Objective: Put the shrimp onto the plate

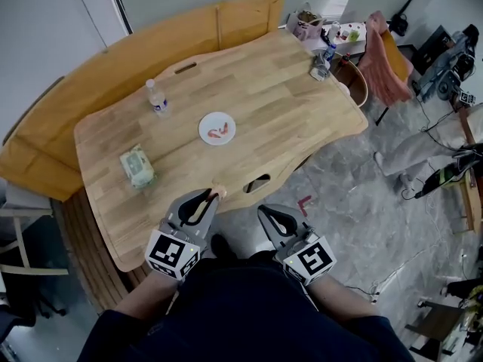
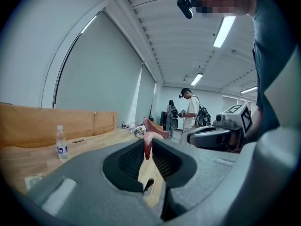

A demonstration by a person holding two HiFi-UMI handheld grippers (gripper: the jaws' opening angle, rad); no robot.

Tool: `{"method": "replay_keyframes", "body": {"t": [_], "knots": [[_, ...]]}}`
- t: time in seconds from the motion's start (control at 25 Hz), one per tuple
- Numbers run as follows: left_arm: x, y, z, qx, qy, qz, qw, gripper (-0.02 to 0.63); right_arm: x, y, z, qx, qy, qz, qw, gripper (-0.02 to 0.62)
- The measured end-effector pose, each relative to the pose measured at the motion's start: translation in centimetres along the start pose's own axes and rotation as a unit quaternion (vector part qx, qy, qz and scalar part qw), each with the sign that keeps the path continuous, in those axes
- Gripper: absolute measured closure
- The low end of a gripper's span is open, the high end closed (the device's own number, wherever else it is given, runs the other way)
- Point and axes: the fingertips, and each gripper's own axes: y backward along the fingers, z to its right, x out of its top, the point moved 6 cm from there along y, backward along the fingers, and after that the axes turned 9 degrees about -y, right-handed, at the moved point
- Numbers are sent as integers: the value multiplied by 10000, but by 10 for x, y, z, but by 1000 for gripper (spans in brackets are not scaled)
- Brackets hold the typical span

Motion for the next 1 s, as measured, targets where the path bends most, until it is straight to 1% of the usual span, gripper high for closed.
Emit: {"method": "replay_keyframes", "body": {"t": [0.2, 0.32, 0.6, 0.72, 1.0], "knots": [[1, -16, -20, 45, 16, -32, 10000, 548, 8, -15, 12, 46, -23, 2, 10000, 584], [-2, -29, -29, 171, -43, -69, 9998, 548, 10, -24, 27, 142, -32, -9, 9999, 584], [-17, -68, -50, 457, -2, -361, 9983, 548, 22, -41, 62, 485, -43, -21, 9988, 584], [-22, -87, -61, 518, 38, -447, 9976, 548, 24, -47, 79, 553, -83, -72, 9984, 584], [-42, -127, -93, 722, -15, -667, 9952, 548, 26, -57, 111, 642, -184, -140, 9977, 584]]}}
